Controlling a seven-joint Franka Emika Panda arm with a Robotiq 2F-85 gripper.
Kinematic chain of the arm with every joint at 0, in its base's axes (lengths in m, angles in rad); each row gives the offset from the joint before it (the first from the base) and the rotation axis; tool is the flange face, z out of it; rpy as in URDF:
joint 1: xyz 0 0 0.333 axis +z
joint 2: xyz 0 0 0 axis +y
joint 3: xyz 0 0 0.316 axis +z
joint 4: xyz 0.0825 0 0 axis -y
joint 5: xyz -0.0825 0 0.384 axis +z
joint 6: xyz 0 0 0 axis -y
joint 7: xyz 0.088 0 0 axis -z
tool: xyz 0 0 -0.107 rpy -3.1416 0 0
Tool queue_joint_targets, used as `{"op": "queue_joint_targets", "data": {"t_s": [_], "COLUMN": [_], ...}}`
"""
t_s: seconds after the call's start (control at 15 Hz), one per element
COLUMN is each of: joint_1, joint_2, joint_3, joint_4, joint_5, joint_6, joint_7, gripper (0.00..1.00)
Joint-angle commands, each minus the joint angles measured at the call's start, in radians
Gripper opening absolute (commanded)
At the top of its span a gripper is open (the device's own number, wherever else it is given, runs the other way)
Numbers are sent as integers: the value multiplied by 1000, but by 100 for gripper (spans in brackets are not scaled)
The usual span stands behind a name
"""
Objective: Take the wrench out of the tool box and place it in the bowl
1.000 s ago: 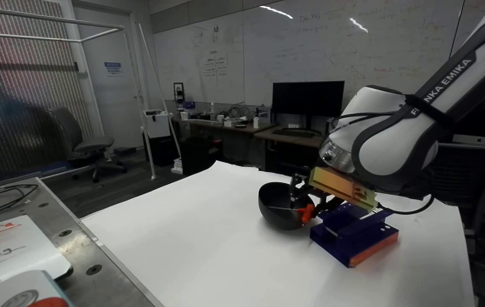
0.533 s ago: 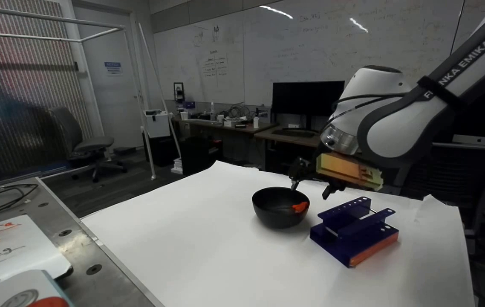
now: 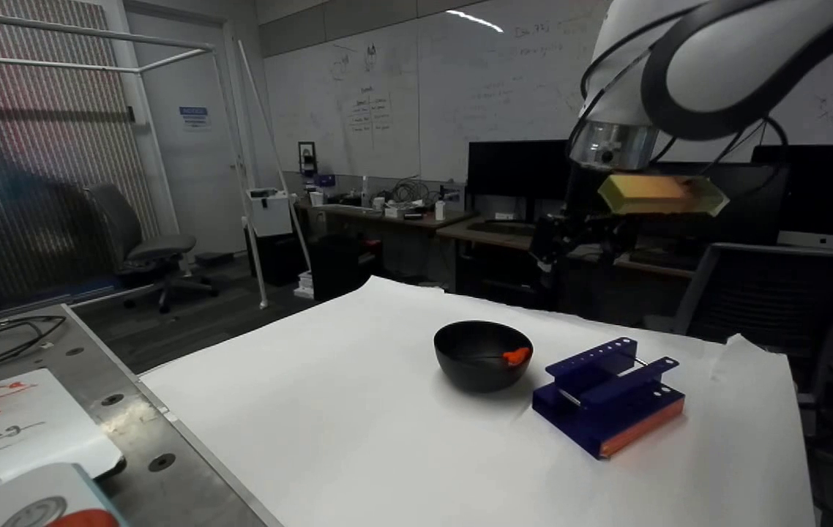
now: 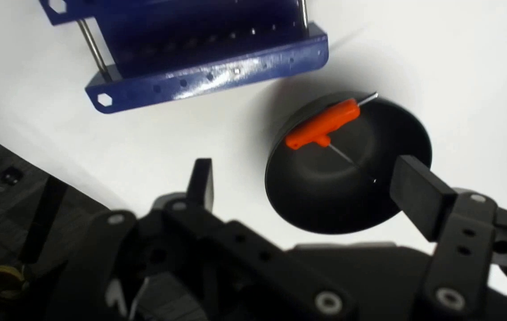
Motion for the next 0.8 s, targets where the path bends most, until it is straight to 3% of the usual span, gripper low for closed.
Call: {"op": "queue_joint_targets", "data": {"t_s": [0.0,0.2,0.27,0.4,0.47,0.73], "joint_1": [-2,-4,-40,-62,-45,-77], "joint_2": [-42,-55,-211,-260,-124,-240], "joint_3": [11,10,-19,-32,-9,-28], "joint_4": [34,33,-119,-156,-61,-147], "joint_5": [53,49,-31,-84,-46,-69], "joint_6": [-199,-347,-284,-301,-292,-296], "joint_7": [-192,-318,-330,-341,-299,-335], "gripper": [100,100,100,100,100,100]}}
